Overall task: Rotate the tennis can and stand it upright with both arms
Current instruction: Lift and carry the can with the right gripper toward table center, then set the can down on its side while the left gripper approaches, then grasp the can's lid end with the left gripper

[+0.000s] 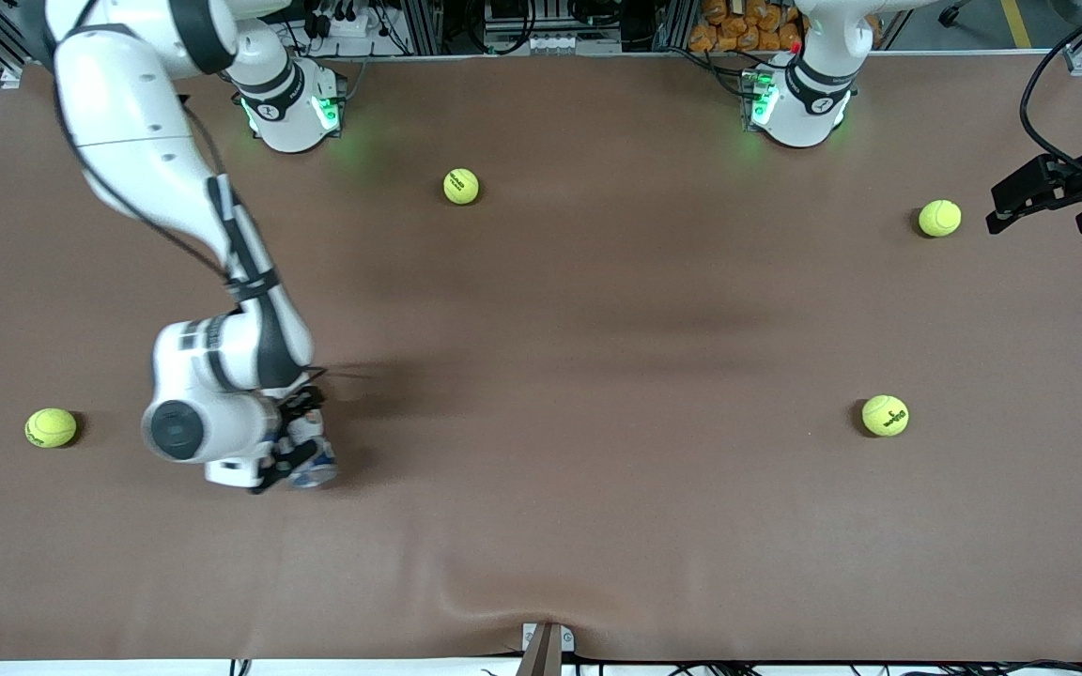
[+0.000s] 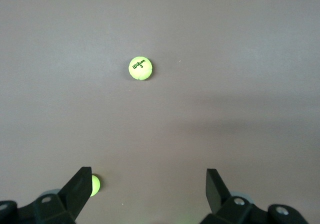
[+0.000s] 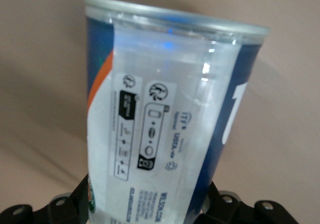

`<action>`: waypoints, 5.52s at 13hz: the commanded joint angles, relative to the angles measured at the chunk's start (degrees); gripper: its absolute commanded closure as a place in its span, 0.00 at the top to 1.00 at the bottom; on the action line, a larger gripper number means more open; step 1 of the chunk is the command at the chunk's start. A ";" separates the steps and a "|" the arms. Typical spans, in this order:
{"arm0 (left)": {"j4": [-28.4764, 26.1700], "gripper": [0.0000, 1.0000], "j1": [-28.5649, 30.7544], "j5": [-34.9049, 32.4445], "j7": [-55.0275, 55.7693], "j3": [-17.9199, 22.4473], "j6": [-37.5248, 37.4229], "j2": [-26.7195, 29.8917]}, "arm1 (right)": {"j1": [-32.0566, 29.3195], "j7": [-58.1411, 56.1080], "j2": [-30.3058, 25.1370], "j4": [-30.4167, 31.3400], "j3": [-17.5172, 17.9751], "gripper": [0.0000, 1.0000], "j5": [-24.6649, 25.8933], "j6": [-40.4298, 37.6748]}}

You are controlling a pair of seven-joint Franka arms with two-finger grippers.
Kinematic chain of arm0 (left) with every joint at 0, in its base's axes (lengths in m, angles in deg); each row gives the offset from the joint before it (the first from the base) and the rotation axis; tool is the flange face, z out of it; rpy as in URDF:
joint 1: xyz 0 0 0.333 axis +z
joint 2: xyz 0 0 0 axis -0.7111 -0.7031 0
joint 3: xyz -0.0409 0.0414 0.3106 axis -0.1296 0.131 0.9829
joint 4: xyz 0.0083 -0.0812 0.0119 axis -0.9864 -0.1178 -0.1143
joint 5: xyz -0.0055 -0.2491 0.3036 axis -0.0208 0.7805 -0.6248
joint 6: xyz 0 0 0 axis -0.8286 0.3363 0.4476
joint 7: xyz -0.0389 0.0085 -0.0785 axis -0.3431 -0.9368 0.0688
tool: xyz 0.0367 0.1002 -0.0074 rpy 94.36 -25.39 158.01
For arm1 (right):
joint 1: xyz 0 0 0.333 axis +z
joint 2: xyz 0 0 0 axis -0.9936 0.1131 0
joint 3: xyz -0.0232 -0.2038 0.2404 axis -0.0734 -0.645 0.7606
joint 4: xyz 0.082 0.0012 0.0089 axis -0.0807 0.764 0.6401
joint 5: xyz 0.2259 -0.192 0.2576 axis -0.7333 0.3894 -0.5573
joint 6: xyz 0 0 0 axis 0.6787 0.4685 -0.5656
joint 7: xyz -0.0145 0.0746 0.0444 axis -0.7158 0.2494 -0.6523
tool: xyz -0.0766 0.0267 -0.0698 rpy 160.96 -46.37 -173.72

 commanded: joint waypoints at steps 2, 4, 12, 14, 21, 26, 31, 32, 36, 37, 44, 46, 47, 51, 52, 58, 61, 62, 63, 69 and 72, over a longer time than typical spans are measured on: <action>0.45 1.00 0.50 -0.03 0.48 -0.45 -0.83 0.03 | 10.85 -1.95 -0.73 -1.89 -0.64 0.85 -0.51 1.99; 0.63 1.00 0.41 0.24 0.48 -0.37 -0.74 -0.32 | 17.36 -1.86 -0.90 -1.89 -0.73 0.85 -0.16 6.36; 0.98 1.00 -0.38 0.07 -0.40 -0.54 -0.13 -2.52 | 28.98 -9.07 -0.91 -1.28 -0.81 0.86 7.20 24.04; 0.98 1.00 -0.38 -0.20 -0.22 -0.54 -0.13 -3.04 | 30.13 -8.80 -0.47 -1.19 -0.73 0.86 11.08 24.85; 0.89 1.00 -1.70 -0.47 -0.13 -1.86 -0.13 -6.56 | 30.13 -9.07 1.81 2.50 -0.73 1.00 11.18 29.94; 0.98 1.00 -1.17 0.67 -0.40 -1.86 -0.04 -9.81 | 30.14 -8.98 1.91 2.59 -0.73 1.00 11.09 31.00; 4.74 1.00 -1.17 15.25 -0.40 -1.68 0.40 -17.17 | 29.87 -8.37 0.33 2.24 -0.38 1.00 10.13 30.39; 5.89 1.00 -1.08 18.57 -0.40 -1.68 0.75 -19.46 | 29.61 -8.10 -0.28 2.15 0.41 1.00 9.17 30.21; 5.90 1.00 -1.87 27.90 -0.49 -1.86 8.03 -25.88 | 27.94 -7.57 -5.11 2.24 0.50 1.00 -6.54 21.80; 5.90 1.00 -2.05 30.53 -0.75 -1.95 9.09 -27.81 | 26.89 -6.27 -6.78 2.15 0.16 1.00 -7.62 18.47; 5.73 1.00 -4.75 51.11 -14.28 -1.95 19.53 -41.18 | 9.07 14.22 -16.28 2.50 -1.95 1.00 -7.10 -2.99; 5.90 1.00 -8.98 53.05 -14.28 -1.95 22.71 -42.68 | 2.92 13.53 -18.03 2.33 -2.13 1.00 -7.01 -7.38; 5.90 1.00 -9.78 54.28 -14.37 -1.95 23.68 -43.47 | 0.19 13.09 -19.26 2.07 -2.57 1.00 -7.01 -11.06; 5.90 1.00 -13.21 61.56 -21.82 -1.95 27.47 -48.21 | -3.96 8.61 -24.10 1.98 -7.93 1.00 -6.75 -17.50; 5.90 1.00 -13.47 64.11 -24.02 -1.95 28.08 -49.79 | -4.84 8.51 -24.89 1.98 -8.46 1.00 -4.83 -18.99; 8.62 1.00 -17.25 69.22 -29.58 -1.95 32.81 -54.72 | -11.60 19.39 -33.86 1.98 -5.05 1.00 -2.44 -33.40; 10.56 1.00 -20.15 71.42 -31.33 -1.95 37.04 -57.01 | -14.50 19.85 -35.09 1.36 -1.27 1.00 -0.43 -34.47; 10.74 1.00 -20.42 72.04 -31.33 -1.86 37.22 -57.10 | -16.43 19.85 -36.75 1.36 0.40 1.00 -0.16 -34.56; 10.74 1.00 -20.42 72.04 -31.42 -1.86 37.31 -57.19 | -17.40 19.85 -37.90 1.45 0.76 1.00 -0.24 -34.83; 10.82 0.89 -21.74 73.88 -32.13 -1.95 38.89 -57.71 | -20.32 22.65 -41.42 1.45 2.88 1.00 -0.16 -39.65; 10.74 0.84 -22.53 75.47 -32.74 -1.95 38.89 -58.42 | -17.69 24.77 -42.83 1.63 1.83 1.00 0.19 -40.89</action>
